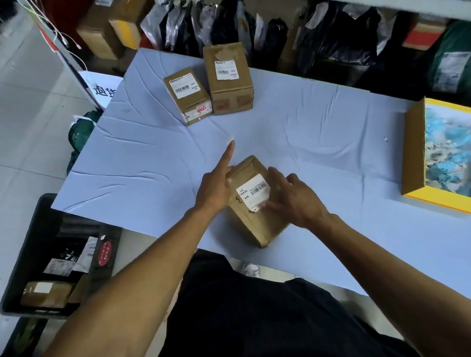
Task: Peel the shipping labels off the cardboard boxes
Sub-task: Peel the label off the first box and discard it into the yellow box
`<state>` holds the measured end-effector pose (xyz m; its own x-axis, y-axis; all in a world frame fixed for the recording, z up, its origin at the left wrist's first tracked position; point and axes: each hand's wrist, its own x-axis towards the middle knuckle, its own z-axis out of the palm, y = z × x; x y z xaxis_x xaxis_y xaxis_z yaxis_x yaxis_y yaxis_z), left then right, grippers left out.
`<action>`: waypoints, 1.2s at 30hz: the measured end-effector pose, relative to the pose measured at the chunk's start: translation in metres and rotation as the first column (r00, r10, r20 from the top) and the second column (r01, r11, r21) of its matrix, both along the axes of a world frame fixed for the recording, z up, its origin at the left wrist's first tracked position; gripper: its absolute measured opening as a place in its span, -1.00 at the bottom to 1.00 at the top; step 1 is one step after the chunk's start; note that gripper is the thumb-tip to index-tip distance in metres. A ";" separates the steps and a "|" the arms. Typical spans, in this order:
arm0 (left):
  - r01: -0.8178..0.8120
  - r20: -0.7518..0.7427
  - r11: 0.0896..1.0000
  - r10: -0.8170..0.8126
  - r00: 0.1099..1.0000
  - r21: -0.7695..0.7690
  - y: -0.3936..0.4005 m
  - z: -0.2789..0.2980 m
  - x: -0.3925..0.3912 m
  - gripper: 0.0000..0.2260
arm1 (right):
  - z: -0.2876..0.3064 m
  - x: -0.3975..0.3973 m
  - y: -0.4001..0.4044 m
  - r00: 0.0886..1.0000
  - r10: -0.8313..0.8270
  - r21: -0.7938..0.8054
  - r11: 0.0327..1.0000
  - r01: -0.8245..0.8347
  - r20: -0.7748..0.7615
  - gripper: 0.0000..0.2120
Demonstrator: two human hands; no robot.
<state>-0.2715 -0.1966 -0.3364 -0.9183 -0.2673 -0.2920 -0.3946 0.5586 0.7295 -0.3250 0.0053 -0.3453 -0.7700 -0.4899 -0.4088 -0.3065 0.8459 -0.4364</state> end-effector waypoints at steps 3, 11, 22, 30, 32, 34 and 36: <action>0.084 0.045 0.995 -0.081 0.996 -0.049 0.009 -0.001 -0.013 -0.29 | 0.000 0.011 -0.001 0.997 -0.068 -0.040 0.997 0.066 -0.037 -0.32; -0.040 -0.020 0.999 0.040 0.999 0.023 0.017 -0.026 0.020 -0.27 | -0.006 0.033 -0.028 0.957 -0.281 -0.091 0.957 0.275 -0.070 -0.52; -0.170 -0.063 0.962 0.187 0.980 0.212 0.008 -0.014 0.021 -0.19 | -0.006 0.023 -0.030 0.978 -0.191 -0.153 0.972 0.177 -0.082 -0.50; -0.134 -0.066 0.966 0.152 0.986 0.223 0.005 -0.010 0.022 -0.19 | -0.003 0.023 -0.029 0.982 -0.186 -0.158 0.971 0.179 -0.032 -0.54; -0.120 -0.068 0.970 0.137 0.988 0.212 0.005 -0.010 0.022 -0.19 | -0.001 0.022 -0.029 0.983 -0.180 -0.153 0.973 0.174 -0.029 -0.55; -0.119 -0.065 0.972 0.135 0.989 0.202 0.005 -0.010 0.022 -0.19 | 0.001 0.021 -0.031 0.983 -0.183 -0.151 0.973 0.178 -0.021 -0.56; -0.121 -0.063 0.972 0.136 0.989 0.200 0.005 -0.010 0.022 -0.18 | 0.004 0.018 -0.033 0.981 -0.195 -0.148 0.970 0.192 -0.006 -0.58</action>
<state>-0.2494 -0.1919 -0.3466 -0.9014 -0.3296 -0.2809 -0.3931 0.3505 0.8501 -0.3071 -0.0280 -0.3412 -0.8632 -0.3839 -0.3278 -0.1531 0.8178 -0.5547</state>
